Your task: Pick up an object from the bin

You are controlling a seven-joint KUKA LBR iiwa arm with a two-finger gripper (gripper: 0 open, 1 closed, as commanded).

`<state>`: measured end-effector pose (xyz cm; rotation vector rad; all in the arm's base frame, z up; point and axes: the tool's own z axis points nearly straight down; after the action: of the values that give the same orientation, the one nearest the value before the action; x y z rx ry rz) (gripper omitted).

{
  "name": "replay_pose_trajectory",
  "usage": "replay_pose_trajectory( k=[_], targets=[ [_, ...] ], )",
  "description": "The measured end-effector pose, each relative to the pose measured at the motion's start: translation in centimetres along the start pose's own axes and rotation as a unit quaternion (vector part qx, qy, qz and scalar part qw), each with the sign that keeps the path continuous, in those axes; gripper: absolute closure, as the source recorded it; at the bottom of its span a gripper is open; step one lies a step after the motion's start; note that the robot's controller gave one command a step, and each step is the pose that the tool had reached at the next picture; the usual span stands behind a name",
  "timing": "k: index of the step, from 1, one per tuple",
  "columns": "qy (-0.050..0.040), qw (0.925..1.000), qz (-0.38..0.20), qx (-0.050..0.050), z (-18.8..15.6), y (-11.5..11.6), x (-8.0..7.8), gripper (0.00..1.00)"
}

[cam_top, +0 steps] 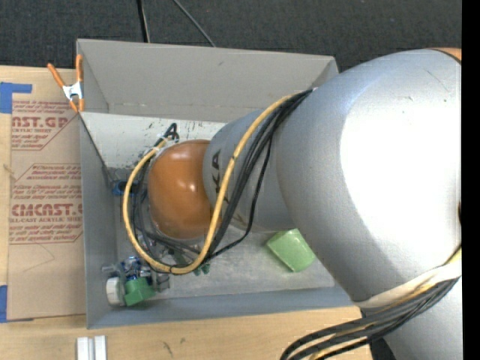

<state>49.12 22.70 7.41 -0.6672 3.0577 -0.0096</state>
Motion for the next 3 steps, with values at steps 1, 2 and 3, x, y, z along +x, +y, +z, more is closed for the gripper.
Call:
replay_pose_trajectory(
  k=[1, 2, 3],
  targets=[
    [0.0001, 1.0000, 0.009, -0.004, -11.4, -0.7, -1.5, 1.00],
    [-0.0009, 0.9626, -0.271, -0.004, -19.6, -1.7, -6.0, 1.00],
    [0.0014, 0.9627, -0.270, -0.006, -19.4, -1.6, -5.9, 0.00]
  ],
)
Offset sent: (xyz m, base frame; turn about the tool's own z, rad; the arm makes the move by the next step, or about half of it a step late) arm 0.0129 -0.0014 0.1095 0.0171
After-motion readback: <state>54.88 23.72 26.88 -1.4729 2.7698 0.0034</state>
